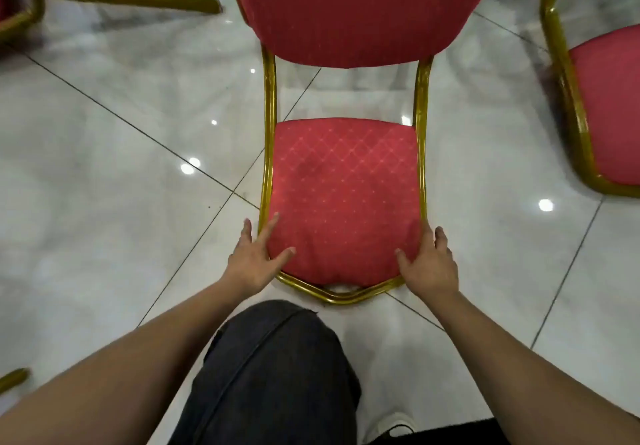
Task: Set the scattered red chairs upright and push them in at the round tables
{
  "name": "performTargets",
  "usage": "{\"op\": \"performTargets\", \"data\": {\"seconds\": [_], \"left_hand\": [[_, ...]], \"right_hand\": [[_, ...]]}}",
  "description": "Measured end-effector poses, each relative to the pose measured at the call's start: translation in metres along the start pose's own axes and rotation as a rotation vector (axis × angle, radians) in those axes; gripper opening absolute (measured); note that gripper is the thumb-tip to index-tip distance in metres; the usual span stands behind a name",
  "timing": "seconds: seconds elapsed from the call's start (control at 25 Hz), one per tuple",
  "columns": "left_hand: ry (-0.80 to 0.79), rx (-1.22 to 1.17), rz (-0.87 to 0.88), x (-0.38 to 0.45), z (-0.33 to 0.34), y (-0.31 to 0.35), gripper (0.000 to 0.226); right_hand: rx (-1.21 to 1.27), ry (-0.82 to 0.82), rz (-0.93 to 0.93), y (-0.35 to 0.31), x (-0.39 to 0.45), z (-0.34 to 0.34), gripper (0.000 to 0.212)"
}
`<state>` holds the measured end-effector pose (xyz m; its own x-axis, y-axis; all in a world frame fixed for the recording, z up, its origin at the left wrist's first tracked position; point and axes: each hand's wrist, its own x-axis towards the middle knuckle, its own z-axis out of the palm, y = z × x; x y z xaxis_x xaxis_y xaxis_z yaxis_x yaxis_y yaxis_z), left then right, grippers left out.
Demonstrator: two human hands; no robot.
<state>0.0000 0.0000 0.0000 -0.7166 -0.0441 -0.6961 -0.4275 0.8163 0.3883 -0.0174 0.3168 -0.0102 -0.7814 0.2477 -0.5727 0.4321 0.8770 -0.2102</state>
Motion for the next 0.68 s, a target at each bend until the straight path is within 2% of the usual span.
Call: {"op": "performTargets", "data": {"seconds": [0.12, 0.24, 0.28, 0.36, 0.44, 0.52, 0.6, 0.68], "left_hand": [[-0.095, -0.092, -0.074, 0.018, 0.017, -0.017, 0.098], [-0.126, -0.214, -0.06, 0.037, 0.035, -0.04, 0.104], [-0.132, -0.275, -0.066, 0.041, 0.037, -0.043, 0.1], [-0.147, -0.43, -0.087, 0.043, 0.037, -0.038, 0.077], [-0.107, -0.636, -0.143, 0.04, 0.035, -0.03, 0.057], [-0.071, -0.796, -0.204, 0.042, 0.032, -0.025, 0.048], [-0.073, -0.864, -0.243, 0.044, 0.028, -0.025, 0.042], [-0.08, -0.879, -0.248, 0.046, 0.028, -0.025, 0.038]], "right_hand": [[0.031, -0.117, 0.107, 0.007, 0.018, 0.021, 0.093], [0.225, -0.217, 0.128, 0.015, 0.025, 0.029, 0.095], [0.267, -0.218, 0.103, 0.019, 0.026, 0.031, 0.095], [0.289, -0.206, 0.108, 0.026, 0.027, 0.033, 0.094], [0.28, -0.171, 0.216, 0.035, 0.03, 0.039, 0.098], [0.449, -0.177, 0.227, 0.038, 0.027, 0.046, 0.109], [0.666, -0.185, 0.167, 0.033, 0.022, 0.049, 0.105], [0.782, -0.173, 0.157, 0.029, 0.022, 0.05, 0.099]]}}
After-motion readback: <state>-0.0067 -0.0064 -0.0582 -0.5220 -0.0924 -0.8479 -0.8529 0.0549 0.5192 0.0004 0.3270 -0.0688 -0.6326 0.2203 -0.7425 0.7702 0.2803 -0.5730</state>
